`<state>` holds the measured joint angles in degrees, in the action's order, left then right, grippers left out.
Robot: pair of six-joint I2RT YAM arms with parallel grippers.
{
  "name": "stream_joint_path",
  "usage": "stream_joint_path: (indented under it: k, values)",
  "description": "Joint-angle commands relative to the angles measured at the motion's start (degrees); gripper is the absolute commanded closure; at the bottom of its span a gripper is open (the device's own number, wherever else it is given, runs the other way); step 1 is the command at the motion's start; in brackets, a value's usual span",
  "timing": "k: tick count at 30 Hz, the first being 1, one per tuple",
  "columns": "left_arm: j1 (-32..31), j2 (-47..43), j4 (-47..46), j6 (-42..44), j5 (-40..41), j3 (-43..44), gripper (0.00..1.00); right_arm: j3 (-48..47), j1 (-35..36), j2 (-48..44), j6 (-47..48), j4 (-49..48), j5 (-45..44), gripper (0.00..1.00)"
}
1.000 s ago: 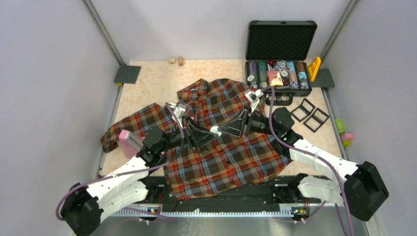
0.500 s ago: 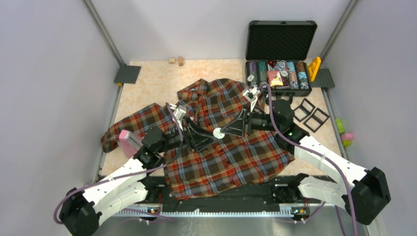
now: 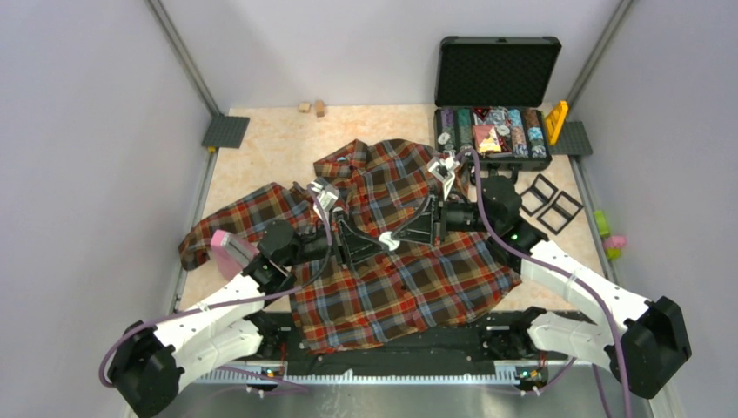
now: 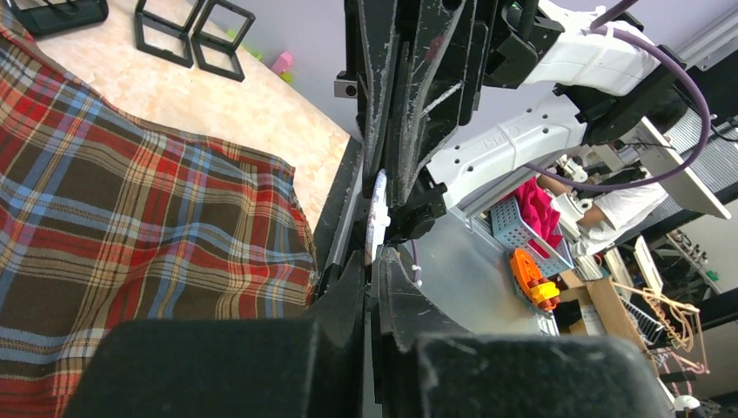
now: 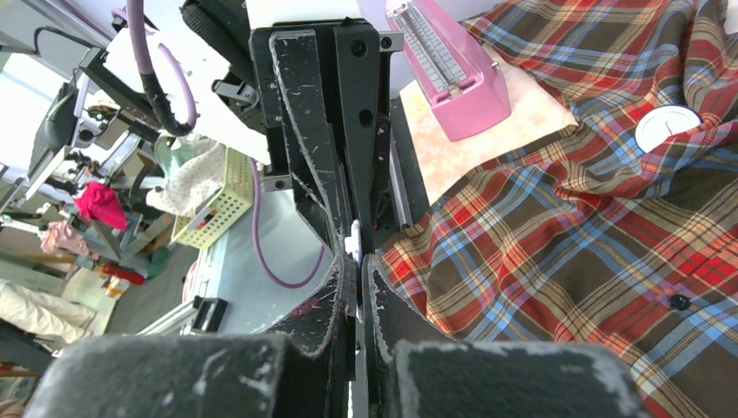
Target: Pin the brooch onto the clothing
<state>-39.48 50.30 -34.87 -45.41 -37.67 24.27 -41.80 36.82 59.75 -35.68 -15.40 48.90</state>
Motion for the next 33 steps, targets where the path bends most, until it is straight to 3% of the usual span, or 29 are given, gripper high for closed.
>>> stream_joint_path:
  k: [1,2,6,7,9,14,24,33]
  values:
    - [-0.12,0.45,-3.33,0.16,-0.70,1.76,1.00,-2.10,-0.26,-0.98,0.18,-2.63,1.21,1.00]
    - [-0.07,0.35,-3.36,0.24,-0.54,1.67,1.00,-2.18,-0.26,-1.03,0.37,-1.98,0.73,1.00]
    - [-0.07,-0.16,-2.03,0.32,1.87,1.39,1.00,-1.87,-0.26,-1.32,1.05,-0.90,0.05,0.55]
    - [-0.13,-0.12,-1.63,0.33,2.41,1.39,1.00,-1.74,-0.26,-1.52,1.13,-0.72,-0.09,0.49]
    - [-0.07,-0.08,-1.60,0.31,2.67,1.39,1.00,-1.49,-0.26,-1.63,1.14,-0.52,-0.29,0.46]
    - [-0.07,-0.20,-1.94,0.19,2.68,1.39,1.00,-0.88,-0.24,-0.90,0.49,-1.16,-0.33,0.51]
    - [-0.07,-0.27,-2.13,-0.06,2.17,1.50,1.00,-0.30,-0.12,1.43,-1.70,-3.66,-0.79,0.78]
    - [-0.07,-0.03,-2.24,-0.10,1.74,1.65,1.00,-0.56,0.12,2.73,-2.12,-3.69,-1.13,0.88]
